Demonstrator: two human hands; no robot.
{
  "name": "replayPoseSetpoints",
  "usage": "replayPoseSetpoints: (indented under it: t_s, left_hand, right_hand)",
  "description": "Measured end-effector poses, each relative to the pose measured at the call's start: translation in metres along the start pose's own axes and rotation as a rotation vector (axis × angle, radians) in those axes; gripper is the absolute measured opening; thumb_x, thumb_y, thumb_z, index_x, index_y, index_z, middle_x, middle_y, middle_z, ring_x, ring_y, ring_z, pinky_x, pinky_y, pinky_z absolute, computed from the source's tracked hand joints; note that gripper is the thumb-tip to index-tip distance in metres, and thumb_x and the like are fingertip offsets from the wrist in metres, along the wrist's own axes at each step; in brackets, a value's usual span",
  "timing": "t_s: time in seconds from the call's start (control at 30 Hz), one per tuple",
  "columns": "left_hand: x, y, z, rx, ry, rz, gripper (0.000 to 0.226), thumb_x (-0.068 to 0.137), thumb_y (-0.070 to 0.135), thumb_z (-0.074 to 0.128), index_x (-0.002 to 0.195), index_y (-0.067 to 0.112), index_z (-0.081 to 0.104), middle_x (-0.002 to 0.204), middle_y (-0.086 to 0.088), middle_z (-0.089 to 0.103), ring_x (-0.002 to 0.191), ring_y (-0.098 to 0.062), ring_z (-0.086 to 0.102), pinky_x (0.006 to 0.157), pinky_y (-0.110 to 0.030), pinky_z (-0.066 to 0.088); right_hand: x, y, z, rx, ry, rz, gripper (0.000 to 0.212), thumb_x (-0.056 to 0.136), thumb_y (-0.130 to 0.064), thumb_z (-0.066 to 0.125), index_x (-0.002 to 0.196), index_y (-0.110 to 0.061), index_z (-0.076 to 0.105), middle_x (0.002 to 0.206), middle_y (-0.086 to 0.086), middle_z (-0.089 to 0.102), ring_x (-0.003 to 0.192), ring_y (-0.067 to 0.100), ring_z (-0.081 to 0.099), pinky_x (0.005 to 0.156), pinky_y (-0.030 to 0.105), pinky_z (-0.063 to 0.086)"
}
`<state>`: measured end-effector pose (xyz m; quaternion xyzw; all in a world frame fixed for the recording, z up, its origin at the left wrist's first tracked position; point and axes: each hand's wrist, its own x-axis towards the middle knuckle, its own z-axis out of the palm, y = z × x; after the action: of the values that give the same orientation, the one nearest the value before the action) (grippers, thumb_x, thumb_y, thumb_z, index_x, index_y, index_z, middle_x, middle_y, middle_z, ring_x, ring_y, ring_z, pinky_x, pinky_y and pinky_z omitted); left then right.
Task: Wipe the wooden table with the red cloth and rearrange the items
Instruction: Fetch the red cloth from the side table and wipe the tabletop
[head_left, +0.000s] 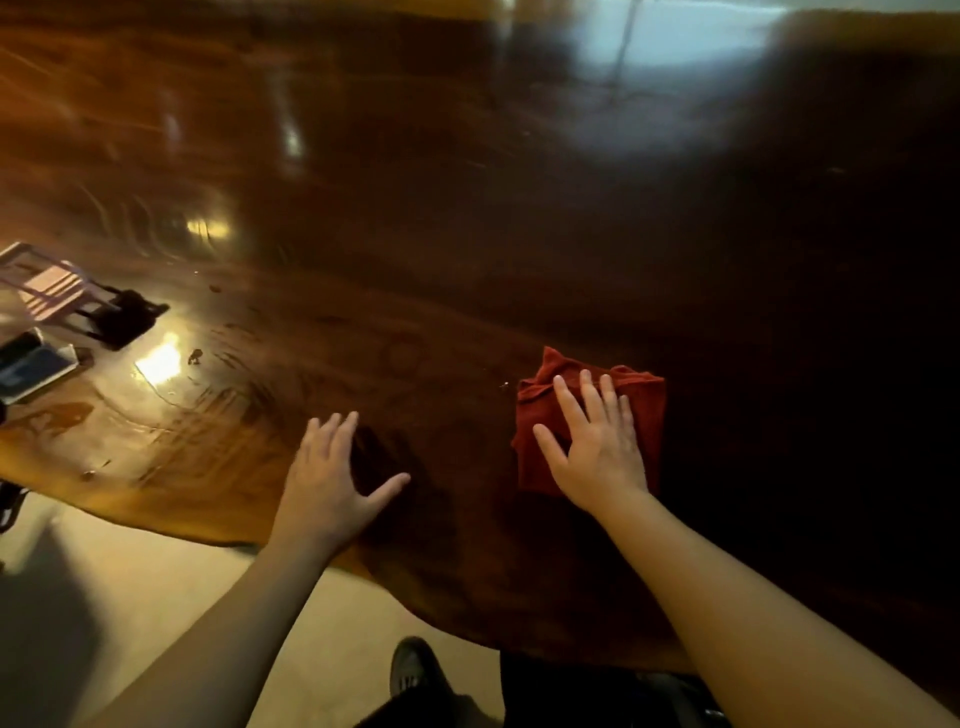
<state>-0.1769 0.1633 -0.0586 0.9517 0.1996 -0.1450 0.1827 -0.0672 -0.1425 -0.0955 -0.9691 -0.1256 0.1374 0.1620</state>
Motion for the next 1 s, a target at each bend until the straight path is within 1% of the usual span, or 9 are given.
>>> replayPoseSetpoints:
  t_s: [0.1, 0.17, 0.23, 0.33, 0.47, 0.6, 0.8, 1.0]
  left_hand:
    - [-0.005, -0.04, 0.003, 0.111, 0.075, -0.055, 0.123, 0.065, 0.097, 0.046, 0.16, 0.024, 0.015, 0.168, -0.009, 0.015, 0.155, -0.031, 0.003, 0.121, -0.054, 0.01]
    - [-0.005, -0.06, 0.006, 0.165, 0.109, -0.051, 0.125, 0.064, 0.102, 0.036, 0.16, 0.026, 0.012, 0.169, -0.009, 0.01, 0.155, -0.032, -0.003, 0.121, -0.056, 0.005]
    - [-0.002, -0.069, 0.011, 0.209, 0.111, -0.02, 0.124, 0.064, 0.103, 0.034, 0.161, 0.03, 0.006, 0.17, -0.007, 0.003, 0.154, -0.031, -0.01, 0.121, -0.058, 0.0]
    - [0.007, -0.071, 0.02, 0.227, 0.096, 0.051, 0.124, 0.063, 0.103, 0.034, 0.161, 0.035, 0.0, 0.17, -0.004, -0.001, 0.153, -0.032, -0.016, 0.121, -0.059, -0.005]
    - [0.014, -0.069, 0.026, 0.23, 0.096, 0.095, 0.124, 0.063, 0.103, 0.035, 0.161, 0.035, 0.003, 0.17, -0.005, 0.004, 0.154, -0.034, -0.01, 0.121, -0.06, -0.005]
    - [0.016, -0.071, 0.029, 0.216, 0.13, 0.126, 0.127, 0.061, 0.104, 0.038, 0.161, 0.031, 0.008, 0.169, -0.007, 0.009, 0.154, -0.035, -0.006, 0.121, -0.062, -0.002]
    - [0.017, -0.072, 0.028, 0.219, 0.138, 0.144, 0.132, 0.058, 0.105, 0.037, 0.161, 0.027, 0.013, 0.169, -0.007, 0.009, 0.155, -0.033, -0.006, 0.121, -0.062, -0.001]
    - [0.015, -0.073, 0.024, 0.194, 0.137, 0.15, 0.134, 0.057, 0.106, 0.037, 0.161, 0.024, 0.015, 0.169, -0.008, 0.01, 0.155, -0.032, -0.005, 0.121, -0.063, 0.003]
  right_hand:
    - [0.003, 0.0, 0.014, -0.115, 0.063, 0.019, 0.073, 0.096, -0.07, 0.02, 0.159, -0.035, 0.008, 0.168, 0.006, 0.008, 0.152, 0.022, -0.011, 0.122, 0.044, -0.008]
    - [0.005, -0.001, 0.021, -0.168, 0.109, 0.025, 0.073, 0.095, -0.07, 0.02, 0.158, -0.035, 0.011, 0.167, 0.008, 0.013, 0.153, 0.025, -0.005, 0.122, 0.047, -0.003]
    - [0.006, -0.001, 0.023, -0.196, 0.13, 0.036, 0.074, 0.094, -0.07, 0.024, 0.158, -0.035, 0.014, 0.166, 0.009, 0.016, 0.153, 0.028, -0.002, 0.122, 0.051, -0.001]
    - [0.009, -0.003, 0.025, -0.221, 0.133, 0.057, 0.075, 0.092, -0.072, 0.025, 0.157, -0.038, 0.014, 0.167, 0.009, 0.014, 0.153, 0.029, -0.003, 0.121, 0.053, -0.005]
    - [0.017, -0.008, 0.025, -0.231, 0.133, 0.096, 0.075, 0.09, -0.073, 0.021, 0.157, -0.041, 0.012, 0.167, 0.008, 0.01, 0.152, 0.029, -0.007, 0.12, 0.055, -0.007]
    - [0.029, -0.016, 0.023, -0.229, 0.146, 0.102, 0.075, 0.089, -0.074, 0.019, 0.157, -0.042, 0.013, 0.167, 0.007, 0.01, 0.153, 0.028, -0.006, 0.121, 0.054, -0.004]
    - [0.052, -0.037, 0.027, -0.246, 0.145, 0.023, 0.073, 0.09, -0.073, 0.023, 0.156, -0.042, 0.015, 0.167, 0.006, 0.014, 0.153, 0.026, -0.003, 0.122, 0.052, -0.002]
    - [0.078, -0.081, 0.039, -0.236, 0.14, -0.057, 0.073, 0.089, -0.074, 0.023, 0.155, -0.044, 0.017, 0.167, 0.004, 0.015, 0.153, 0.026, -0.002, 0.122, 0.051, -0.001]
